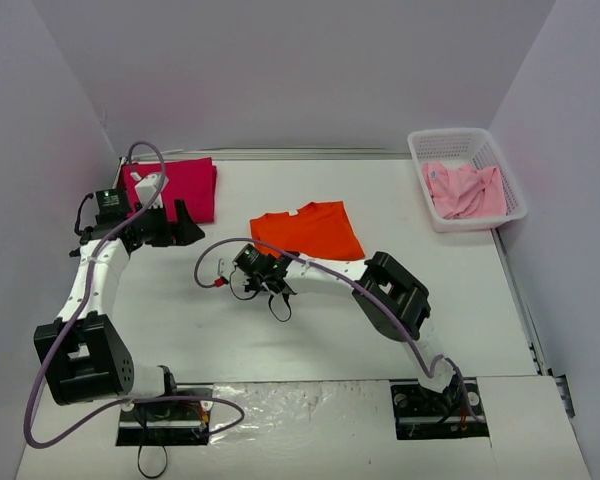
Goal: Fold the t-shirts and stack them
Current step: Fold the long partially folded tshirt into a neat square, then put the neatly folded tshirt into the corner of the board with the left arm
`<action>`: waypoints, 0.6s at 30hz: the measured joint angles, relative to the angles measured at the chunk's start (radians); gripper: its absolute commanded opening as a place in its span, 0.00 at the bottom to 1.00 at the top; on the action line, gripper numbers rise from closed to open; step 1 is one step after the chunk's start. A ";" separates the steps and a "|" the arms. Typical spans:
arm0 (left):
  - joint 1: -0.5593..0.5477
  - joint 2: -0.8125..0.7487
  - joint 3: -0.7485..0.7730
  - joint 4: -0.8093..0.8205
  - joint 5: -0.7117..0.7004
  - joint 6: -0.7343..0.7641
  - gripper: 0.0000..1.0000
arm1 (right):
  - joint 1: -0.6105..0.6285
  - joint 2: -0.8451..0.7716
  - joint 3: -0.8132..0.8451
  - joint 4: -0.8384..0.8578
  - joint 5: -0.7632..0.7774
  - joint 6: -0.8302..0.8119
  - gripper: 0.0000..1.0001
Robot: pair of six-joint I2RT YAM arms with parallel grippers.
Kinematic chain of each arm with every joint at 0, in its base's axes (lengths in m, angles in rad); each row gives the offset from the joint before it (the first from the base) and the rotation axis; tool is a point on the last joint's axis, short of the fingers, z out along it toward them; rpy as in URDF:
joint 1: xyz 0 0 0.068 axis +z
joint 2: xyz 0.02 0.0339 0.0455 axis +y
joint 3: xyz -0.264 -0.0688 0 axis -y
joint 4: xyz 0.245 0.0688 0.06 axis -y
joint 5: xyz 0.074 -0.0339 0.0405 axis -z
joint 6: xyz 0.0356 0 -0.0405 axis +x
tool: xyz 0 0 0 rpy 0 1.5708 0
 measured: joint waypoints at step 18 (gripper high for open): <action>-0.159 0.324 -0.161 0.459 0.237 -0.589 0.94 | -0.014 -0.023 0.102 -0.074 -0.006 0.022 0.00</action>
